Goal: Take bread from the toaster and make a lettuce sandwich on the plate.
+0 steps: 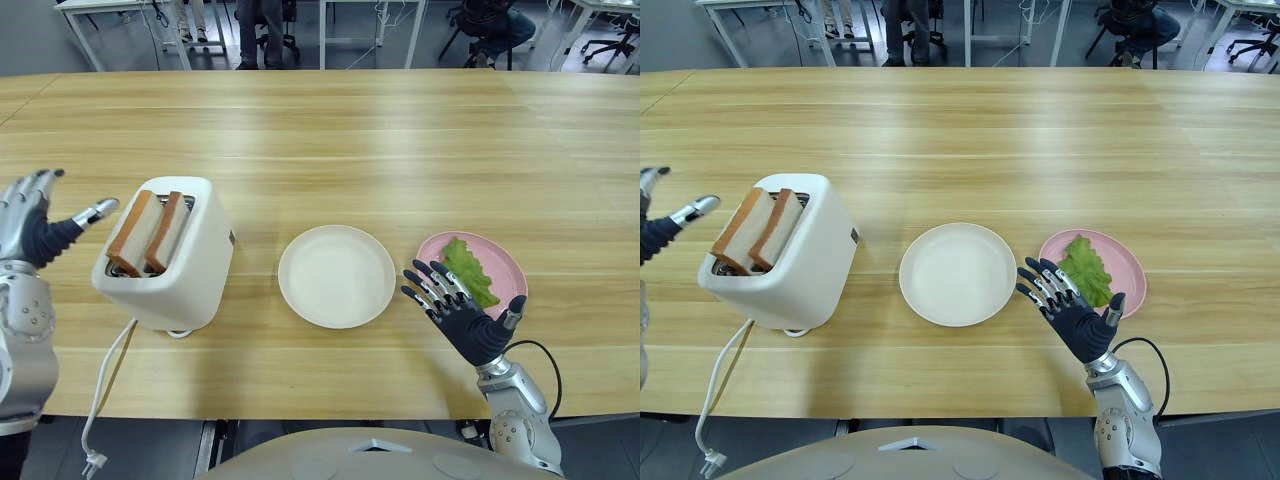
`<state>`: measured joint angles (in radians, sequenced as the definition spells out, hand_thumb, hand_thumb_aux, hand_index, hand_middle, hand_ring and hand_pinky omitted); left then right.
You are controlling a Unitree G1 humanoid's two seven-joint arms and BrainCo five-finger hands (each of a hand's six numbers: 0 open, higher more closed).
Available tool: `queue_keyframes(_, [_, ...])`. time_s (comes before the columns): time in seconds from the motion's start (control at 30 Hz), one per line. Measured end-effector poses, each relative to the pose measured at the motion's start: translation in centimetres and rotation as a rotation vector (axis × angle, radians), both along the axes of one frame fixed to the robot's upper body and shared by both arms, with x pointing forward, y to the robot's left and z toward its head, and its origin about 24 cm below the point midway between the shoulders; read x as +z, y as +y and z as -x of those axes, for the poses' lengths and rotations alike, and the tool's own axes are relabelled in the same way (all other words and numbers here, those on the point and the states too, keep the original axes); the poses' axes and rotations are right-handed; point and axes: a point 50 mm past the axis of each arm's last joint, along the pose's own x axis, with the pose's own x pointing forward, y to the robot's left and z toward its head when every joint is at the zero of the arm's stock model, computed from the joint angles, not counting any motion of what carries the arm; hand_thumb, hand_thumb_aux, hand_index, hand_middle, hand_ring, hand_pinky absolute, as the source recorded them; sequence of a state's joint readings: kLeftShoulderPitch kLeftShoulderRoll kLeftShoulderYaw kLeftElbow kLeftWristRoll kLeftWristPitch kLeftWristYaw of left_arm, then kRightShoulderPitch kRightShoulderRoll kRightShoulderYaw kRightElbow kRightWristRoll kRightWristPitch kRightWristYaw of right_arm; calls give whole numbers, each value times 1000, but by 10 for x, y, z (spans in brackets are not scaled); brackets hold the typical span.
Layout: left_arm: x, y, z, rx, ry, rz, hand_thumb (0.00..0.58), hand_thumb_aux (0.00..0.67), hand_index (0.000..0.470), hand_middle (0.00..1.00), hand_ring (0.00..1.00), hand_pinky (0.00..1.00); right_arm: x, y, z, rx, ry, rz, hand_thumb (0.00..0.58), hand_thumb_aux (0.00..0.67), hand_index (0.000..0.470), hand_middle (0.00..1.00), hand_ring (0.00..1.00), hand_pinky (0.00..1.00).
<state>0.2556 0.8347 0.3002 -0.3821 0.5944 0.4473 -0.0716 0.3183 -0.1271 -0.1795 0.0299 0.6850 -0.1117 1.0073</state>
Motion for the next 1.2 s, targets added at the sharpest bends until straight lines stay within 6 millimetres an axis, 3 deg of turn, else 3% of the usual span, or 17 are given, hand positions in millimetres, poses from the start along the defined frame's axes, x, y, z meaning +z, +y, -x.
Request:
queue_keyframes(0.2, [-26, -12, 4, -9, 158, -5, 0, 0, 0, 0, 0, 0, -1, -1, 1, -15, 13, 1, 0, 0, 0, 0, 0, 0])
queue_keyframes(0.63, [-31, -12, 14, 67, 227, -98, 0, 0, 0, 0, 0, 0, -1, -2, 2, -19, 20, 5, 0, 0, 0, 0, 0, 0])
queue_keyframes(0.67, [-32, -12, 14, 74, 227, -96, 87, 53, 36, 0, 0, 0, -1, -2, 2, -19, 20, 6, 0, 0, 0, 0, 0, 0])
queue_keyframes(0.7, [-33, -12, 14, 78, 229, -90, 87, 53, 36, 0, 0, 0, -1, -2, 2, -19, 21, 7, 0, 0, 0, 0, 0, 0])
queue_keyframes(0.73, [-33, -12, 15, 79, 231, -86, 478, 389, 267, 0, 0, 0, -1, -2, 2, -21, 23, 7, 0, 0, 0, 0, 0, 0])
queue_keyframes(0.77, [-34, -12, 14, 76, 230, -78, 534, 481, 330, 0, 0, 0, -1, -3, 2, -23, 24, 8, 0, 0, 0, 0, 0, 0])
queue_keyframes(0.8, [-35, -14, 14, 71, 221, -61, 580, 670, 460, 0, 0, 0, -2, -3, 2, -25, 26, 9, 0, 0, 0, 0, 0, 0])
queue_keyframes(0.9, [-32, -26, 7, 16, 140, 41, 580, 670, 460, 0, 0, 0, -2, -3, 2, -26, 31, 8, 0, 0, 0, 0, 0, 0])
queue_keyframes(1.03, [-15, -45, -1, -107, -24, 139, 580, 670, 460, 0, 0, 0, -1, -3, 2, -25, 31, 10, 0, 0, 0, 0, 0, 0])
queue_keyframes(1.2, [6, -54, -2, -164, -230, 209, 580, 670, 460, 0, 0, 0, -1, -3, 3, -27, 34, 10, 0, 0, 0, 0, 0, 0])
